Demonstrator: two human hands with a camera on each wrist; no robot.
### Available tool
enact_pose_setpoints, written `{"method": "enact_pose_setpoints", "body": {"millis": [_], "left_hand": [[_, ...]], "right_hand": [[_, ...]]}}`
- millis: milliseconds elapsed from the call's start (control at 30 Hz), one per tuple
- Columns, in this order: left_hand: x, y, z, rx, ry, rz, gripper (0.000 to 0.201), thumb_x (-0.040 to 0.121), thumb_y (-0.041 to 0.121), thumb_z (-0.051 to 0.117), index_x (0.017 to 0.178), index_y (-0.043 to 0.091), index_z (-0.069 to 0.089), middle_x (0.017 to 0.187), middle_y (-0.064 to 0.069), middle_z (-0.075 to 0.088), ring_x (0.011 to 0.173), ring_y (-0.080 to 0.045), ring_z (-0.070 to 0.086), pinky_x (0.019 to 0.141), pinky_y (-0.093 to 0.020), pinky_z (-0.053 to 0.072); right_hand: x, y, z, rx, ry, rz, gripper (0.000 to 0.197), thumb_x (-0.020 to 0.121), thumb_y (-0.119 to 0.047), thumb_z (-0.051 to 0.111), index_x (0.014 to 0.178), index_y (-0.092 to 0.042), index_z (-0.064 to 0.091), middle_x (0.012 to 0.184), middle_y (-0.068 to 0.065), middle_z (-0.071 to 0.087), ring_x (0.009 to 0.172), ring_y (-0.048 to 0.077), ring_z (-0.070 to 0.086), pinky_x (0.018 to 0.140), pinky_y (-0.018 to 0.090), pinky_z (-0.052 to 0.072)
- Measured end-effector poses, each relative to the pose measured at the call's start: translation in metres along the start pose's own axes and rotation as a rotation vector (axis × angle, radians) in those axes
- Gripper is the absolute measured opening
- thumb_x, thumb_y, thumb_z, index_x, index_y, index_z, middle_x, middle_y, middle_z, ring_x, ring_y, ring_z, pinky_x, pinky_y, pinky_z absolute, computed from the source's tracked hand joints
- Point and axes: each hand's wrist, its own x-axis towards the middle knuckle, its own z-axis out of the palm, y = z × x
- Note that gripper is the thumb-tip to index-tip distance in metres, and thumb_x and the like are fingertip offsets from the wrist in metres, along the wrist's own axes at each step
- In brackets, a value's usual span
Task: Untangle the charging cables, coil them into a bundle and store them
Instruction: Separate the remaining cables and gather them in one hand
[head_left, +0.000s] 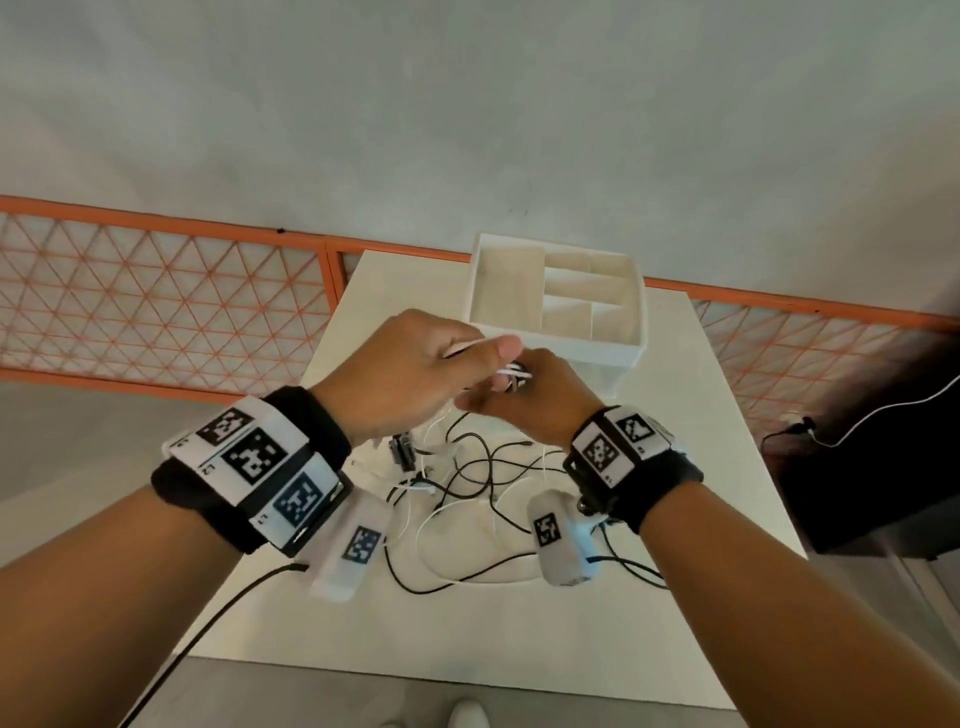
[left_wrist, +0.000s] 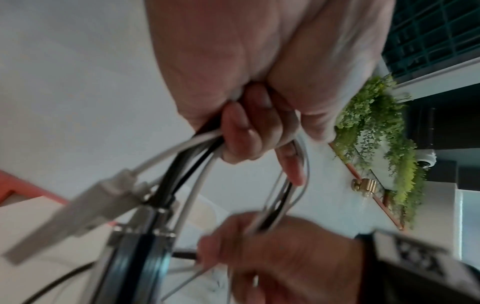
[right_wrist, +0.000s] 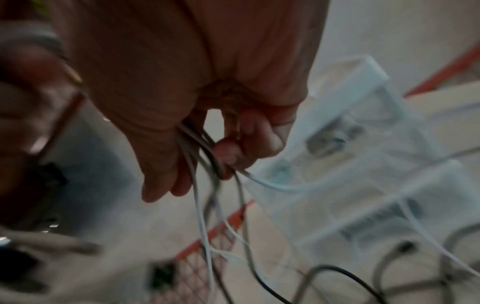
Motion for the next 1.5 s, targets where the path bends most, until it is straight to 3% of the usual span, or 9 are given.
{"method": "enact_pose_setpoints", "body": {"millis": [133, 300, 433, 600, 733, 900, 1067, 1233, 1500], "left_hand": [[-0.012, -0.019, -0.016, -0.153, -0.002, -0.167, 0.059, 0.094, 0.059, 0.043, 0.054, 0.016, 0.041, 0.056, 0.001, 0.022, 0.057, -0.023, 0.018, 0.053, -0.029, 0.021], [-0.03, -0.055, -0.023, 0.058, -0.249, -0.347, 0.048, 0.093, 0.061, 0.041, 0.085, 0.029, 0.076, 0.056, 0.005, 0.033, 0.054, -0.019, 0.029, 0.053, -0.027, 0.029], [-0.032, -0.093, -0.012, 0.132, -0.26, -0.604, 0.04, 0.099, 0.047, 0.048, 0.088, 0.021, 0.075, 0.063, 0.005, 0.044, 0.048, -0.011, 0.034, 0.043, -0.018, 0.028], [-0.037, -0.117, 0.01, 0.311, -0.289, -0.629, 0.036, 0.1, 0.041, 0.049, 0.079, 0.017, 0.066, 0.069, 0.007, 0.049, 0.067, -0.013, 0.048, 0.055, -0.019, 0.03], [-0.036, -0.119, 0.009, 0.213, -0.094, -0.62, 0.035, 0.096, 0.034, 0.058, 0.065, 0.019, 0.062, 0.062, 0.002, 0.051, 0.053, -0.012, 0.043, 0.05, -0.023, 0.03], [-0.03, -0.111, 0.01, -0.103, 0.151, -0.683, 0.035, 0.098, 0.035, 0.055, 0.074, 0.01, 0.061, 0.056, 0.0, 0.037, 0.046, -0.016, 0.032, 0.046, -0.025, 0.028], [-0.019, -0.104, 0.002, -0.43, 0.322, -0.733, 0.029, 0.099, 0.025, 0.054, 0.074, 0.011, 0.053, 0.049, 0.006, 0.029, 0.039, -0.01, 0.023, 0.037, -0.021, 0.02], [-0.018, -0.096, 0.0, -0.524, 0.233, -0.693, 0.028, 0.095, 0.02, 0.06, 0.07, 0.014, 0.049, 0.048, 0.008, 0.025, 0.041, -0.01, 0.019, 0.038, -0.02, 0.017], [-0.022, -0.094, 0.011, -0.583, 0.021, -0.626, 0.027, 0.1, 0.027, 0.055, 0.08, 0.009, 0.057, 0.054, 0.005, 0.033, 0.047, -0.011, 0.024, 0.043, -0.022, 0.023]], "right_hand": [[0.007, 0.034, 0.005, -0.052, -0.036, 0.175, 0.032, 0.081, -0.042, 0.08, 0.082, -0.011, 0.072, 0.057, 0.002, 0.064, 0.044, 0.01, 0.06, 0.051, 0.019, 0.051], [0.017, 0.036, -0.012, 0.145, 0.282, 0.16, 0.017, 0.083, -0.001, 0.069, 0.077, -0.017, 0.074, 0.081, -0.004, 0.079, 0.073, 0.026, 0.075, 0.073, 0.041, 0.064], [0.023, 0.033, -0.005, 0.009, 0.375, -0.005, 0.02, 0.074, -0.037, 0.08, 0.073, -0.021, 0.07, 0.086, 0.002, 0.073, 0.08, 0.019, 0.07, 0.078, 0.033, 0.059], [0.017, 0.048, 0.015, -0.102, 0.331, 0.045, 0.024, 0.077, -0.008, 0.078, 0.078, -0.028, 0.066, 0.089, 0.001, 0.057, 0.081, 0.018, 0.058, 0.084, 0.036, 0.056], [-0.005, 0.055, 0.017, -0.144, 0.166, 0.039, 0.071, 0.078, -0.014, 0.078, 0.14, -0.029, 0.047, 0.128, 0.006, 0.041, 0.106, 0.018, 0.051, 0.092, 0.026, 0.045], [-0.036, 0.07, 0.046, -0.269, 0.324, -0.203, 0.055, 0.076, -0.013, 0.076, 0.126, -0.018, 0.053, 0.119, 0.002, 0.046, 0.077, 0.018, 0.058, 0.065, 0.03, 0.048], [-0.054, 0.107, 0.076, -0.23, 0.049, -0.138, 0.027, 0.079, -0.024, 0.075, 0.1, -0.021, 0.058, 0.084, -0.012, 0.055, 0.064, -0.003, 0.046, 0.064, 0.026, 0.047], [-0.08, 0.134, 0.108, -0.477, -0.518, 0.115, 0.032, 0.084, -0.039, 0.072, 0.112, -0.026, 0.066, 0.116, -0.002, 0.06, 0.106, 0.018, 0.059, 0.095, 0.033, 0.049], [-0.077, 0.127, 0.105, -0.454, -0.448, 0.079, 0.01, 0.086, -0.027, 0.062, 0.087, -0.02, 0.069, 0.091, -0.004, 0.067, 0.087, 0.018, 0.065, 0.078, 0.029, 0.053]]}}
